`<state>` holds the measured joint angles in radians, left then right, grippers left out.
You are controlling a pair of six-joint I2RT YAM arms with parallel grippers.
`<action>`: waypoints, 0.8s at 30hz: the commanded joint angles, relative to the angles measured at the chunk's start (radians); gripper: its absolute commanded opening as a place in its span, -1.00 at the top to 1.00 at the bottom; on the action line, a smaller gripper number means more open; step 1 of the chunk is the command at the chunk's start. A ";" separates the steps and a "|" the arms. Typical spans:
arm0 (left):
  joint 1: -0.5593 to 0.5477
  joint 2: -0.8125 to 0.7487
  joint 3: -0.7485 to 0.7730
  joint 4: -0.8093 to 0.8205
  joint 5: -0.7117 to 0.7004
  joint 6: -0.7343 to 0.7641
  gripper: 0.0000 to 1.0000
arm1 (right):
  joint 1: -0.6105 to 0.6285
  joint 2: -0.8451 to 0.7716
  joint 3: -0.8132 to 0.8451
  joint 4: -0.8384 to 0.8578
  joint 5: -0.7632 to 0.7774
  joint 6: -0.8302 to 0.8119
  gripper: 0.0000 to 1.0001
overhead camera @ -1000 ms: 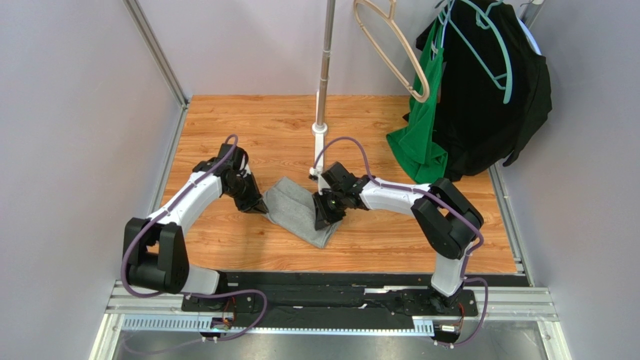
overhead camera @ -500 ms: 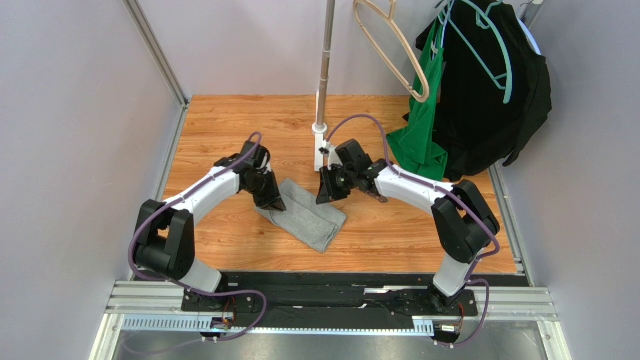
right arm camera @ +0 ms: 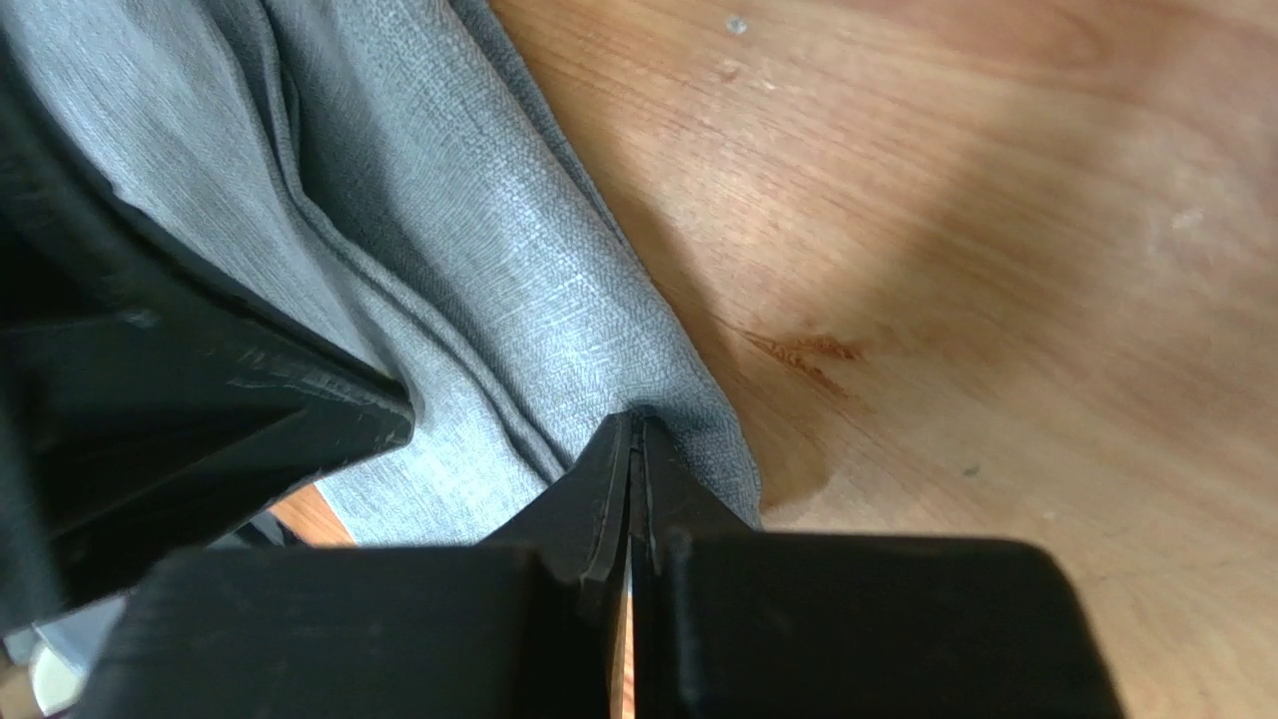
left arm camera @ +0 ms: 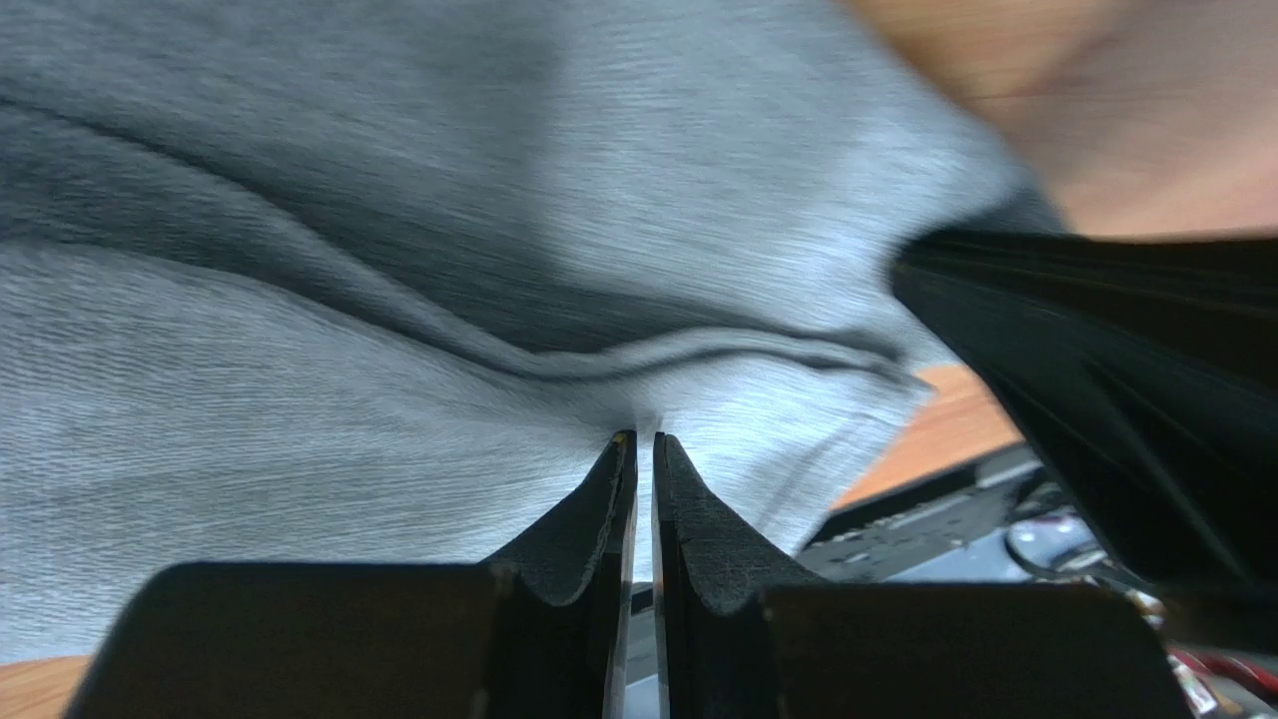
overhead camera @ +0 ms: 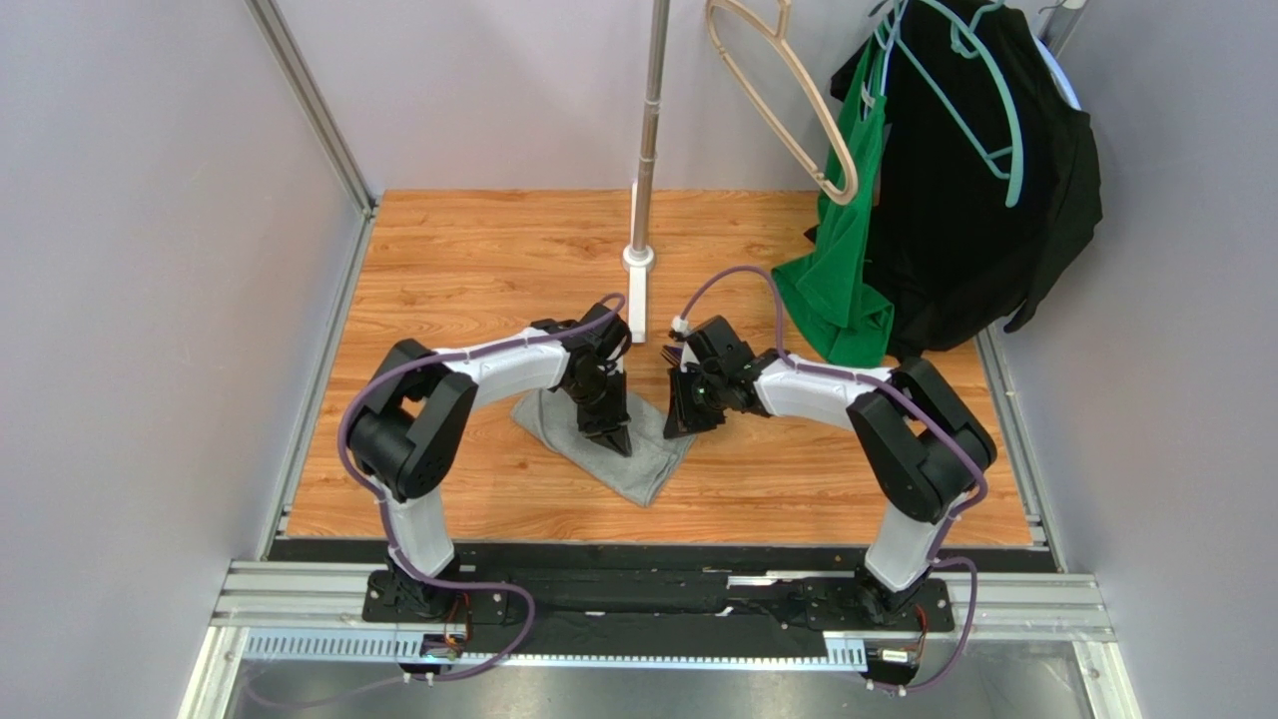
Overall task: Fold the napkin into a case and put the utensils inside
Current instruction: Fold the lower triangle-folded napkin at the center of the board.
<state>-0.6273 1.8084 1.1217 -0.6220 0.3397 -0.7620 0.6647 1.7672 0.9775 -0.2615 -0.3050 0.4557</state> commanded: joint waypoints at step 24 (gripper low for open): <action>0.075 -0.294 -0.006 -0.220 -0.028 0.191 0.28 | 0.070 -0.042 0.147 0.016 -0.063 0.037 0.74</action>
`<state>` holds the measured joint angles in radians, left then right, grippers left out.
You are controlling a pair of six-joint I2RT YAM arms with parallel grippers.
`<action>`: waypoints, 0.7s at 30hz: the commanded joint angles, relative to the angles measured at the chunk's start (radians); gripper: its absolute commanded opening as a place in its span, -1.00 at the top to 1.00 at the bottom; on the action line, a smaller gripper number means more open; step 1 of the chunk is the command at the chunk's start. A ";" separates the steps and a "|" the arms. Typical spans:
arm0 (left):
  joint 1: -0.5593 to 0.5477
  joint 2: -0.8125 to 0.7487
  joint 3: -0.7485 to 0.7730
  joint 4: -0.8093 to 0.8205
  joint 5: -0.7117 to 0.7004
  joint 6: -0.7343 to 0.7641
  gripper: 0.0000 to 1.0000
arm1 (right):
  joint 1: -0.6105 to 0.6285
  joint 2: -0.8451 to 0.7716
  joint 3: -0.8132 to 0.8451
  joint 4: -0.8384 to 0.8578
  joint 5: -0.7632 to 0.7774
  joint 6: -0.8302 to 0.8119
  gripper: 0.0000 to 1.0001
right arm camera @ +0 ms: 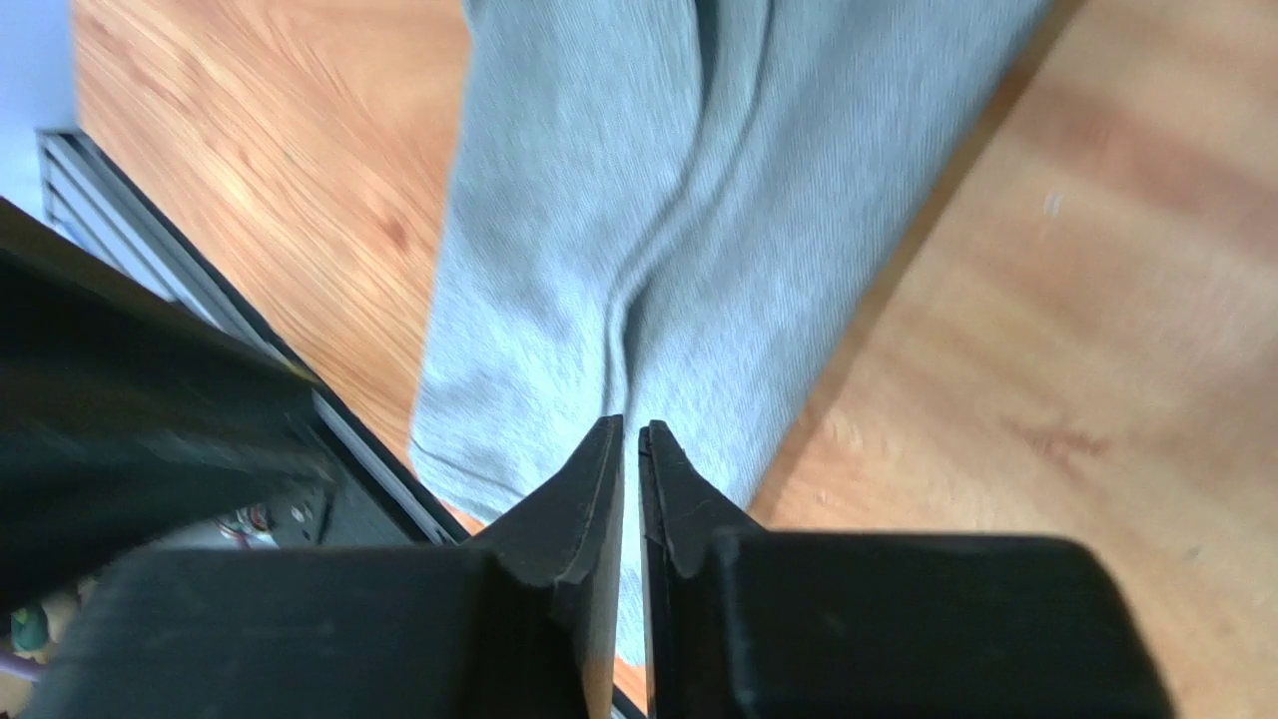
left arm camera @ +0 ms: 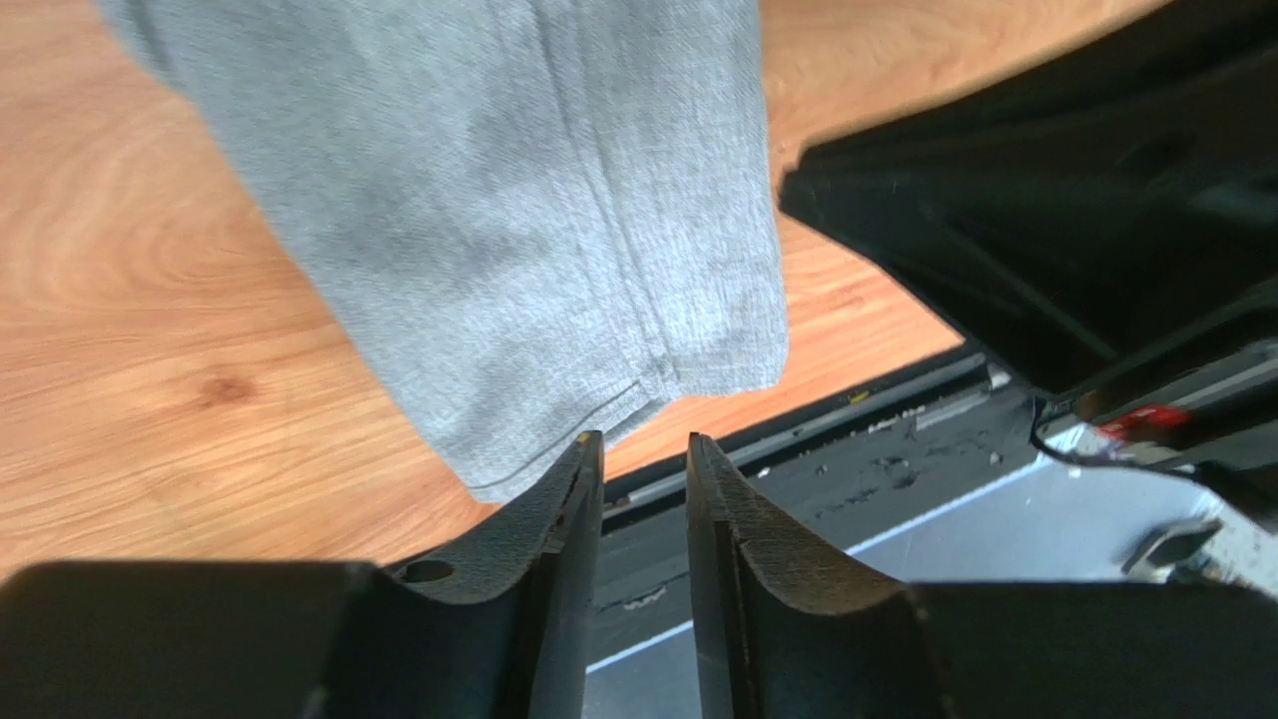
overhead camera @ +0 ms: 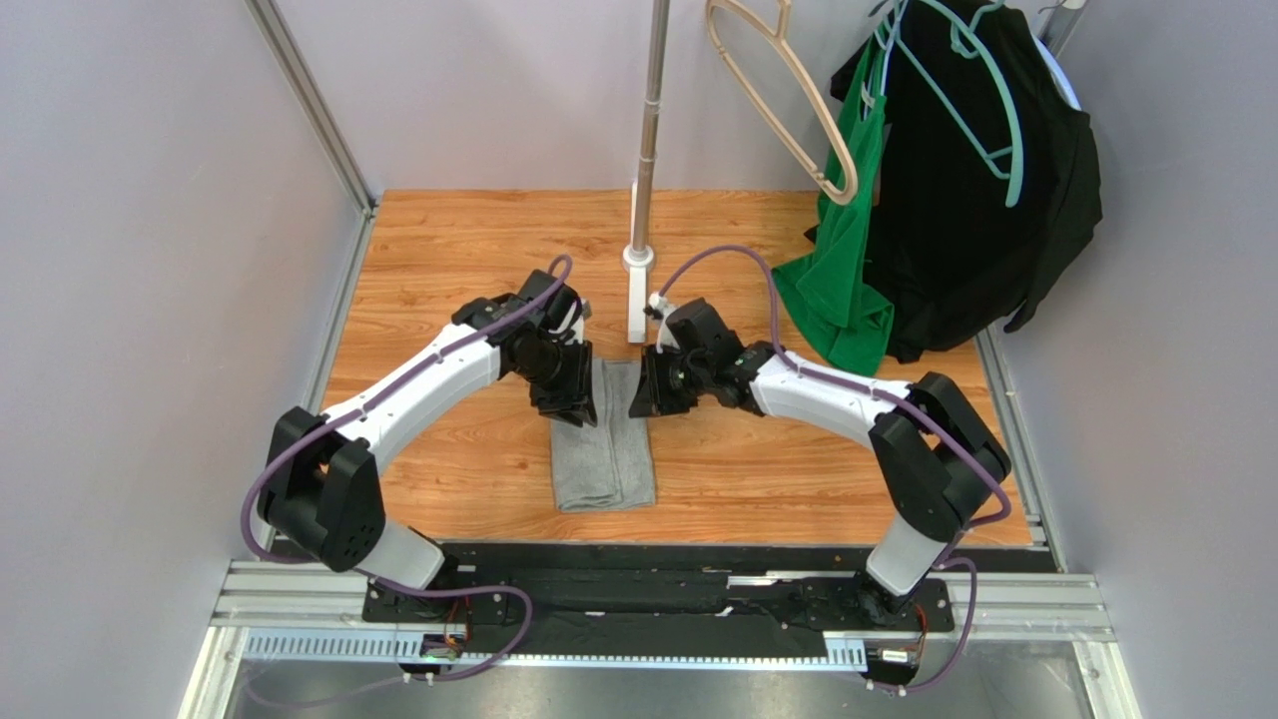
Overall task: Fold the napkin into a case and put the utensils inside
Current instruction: Fold the lower triangle-folded napkin at the center of the board.
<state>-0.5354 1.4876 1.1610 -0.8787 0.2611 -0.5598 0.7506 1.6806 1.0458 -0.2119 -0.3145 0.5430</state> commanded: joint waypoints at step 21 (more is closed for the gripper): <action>-0.081 0.385 0.213 -0.013 -0.255 -0.120 0.18 | -0.077 0.214 0.080 0.022 -0.100 0.041 1.00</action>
<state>-0.6022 1.8370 1.3342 -0.8261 0.0746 -0.6483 0.6834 1.8912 1.1435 -0.2333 -0.4175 0.5625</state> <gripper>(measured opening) 0.396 0.007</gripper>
